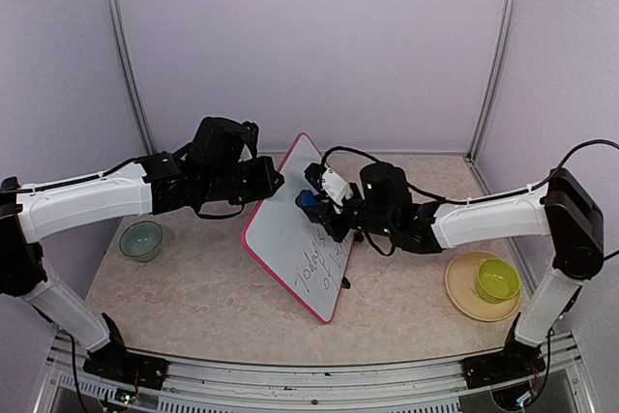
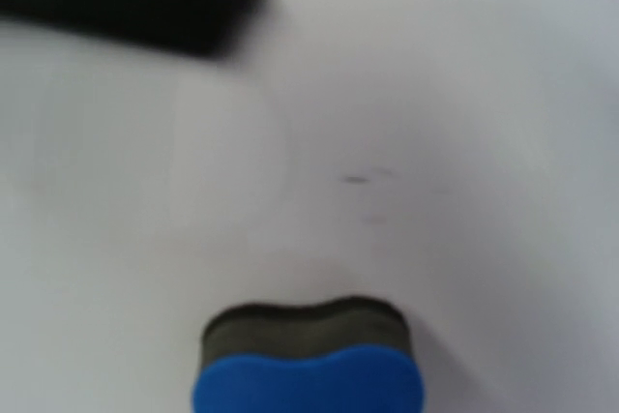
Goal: Erase the whiteboard
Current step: Erase the whiteboard at the center of the board.
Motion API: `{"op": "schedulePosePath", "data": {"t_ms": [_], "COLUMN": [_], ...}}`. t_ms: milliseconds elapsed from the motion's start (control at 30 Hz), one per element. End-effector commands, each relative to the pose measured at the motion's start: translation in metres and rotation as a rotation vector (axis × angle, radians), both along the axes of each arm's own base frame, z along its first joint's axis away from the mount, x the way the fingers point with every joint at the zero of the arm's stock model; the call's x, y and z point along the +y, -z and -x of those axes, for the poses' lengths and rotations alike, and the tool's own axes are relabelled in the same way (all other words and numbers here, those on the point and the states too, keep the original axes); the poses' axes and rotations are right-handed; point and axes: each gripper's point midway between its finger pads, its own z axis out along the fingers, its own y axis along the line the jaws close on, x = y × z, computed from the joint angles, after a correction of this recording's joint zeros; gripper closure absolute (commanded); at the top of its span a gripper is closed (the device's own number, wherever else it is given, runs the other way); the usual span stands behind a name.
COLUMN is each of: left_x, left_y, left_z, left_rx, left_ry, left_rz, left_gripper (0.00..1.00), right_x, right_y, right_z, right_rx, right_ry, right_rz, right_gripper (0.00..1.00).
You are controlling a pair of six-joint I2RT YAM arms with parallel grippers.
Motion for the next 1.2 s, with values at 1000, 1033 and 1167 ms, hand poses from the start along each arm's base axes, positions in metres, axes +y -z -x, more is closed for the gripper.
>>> {"op": "schedulePosePath", "data": {"t_ms": [1000,1033,1167], "left_x": [-0.016,-0.017,-0.017], "left_y": [0.003,0.003,0.001], "left_z": [0.019,0.019,0.020], "left_rx": [-0.001,-0.002,-0.006], "left_ry": [0.074,0.078,0.086], "left_rz": [0.016,0.016,0.018], "left_gripper": [1.00,1.00,1.00], "right_x": [0.040,0.038,0.027], "right_y": [0.028,0.032,0.052], "right_z": [0.174,0.172,0.164], "right_rx": [0.095,0.120,0.201], "right_ry": [-0.331,-0.338,-0.350], "right_rz": [0.076,0.083,0.118], "right_gripper": [1.00,1.00,1.00]}}
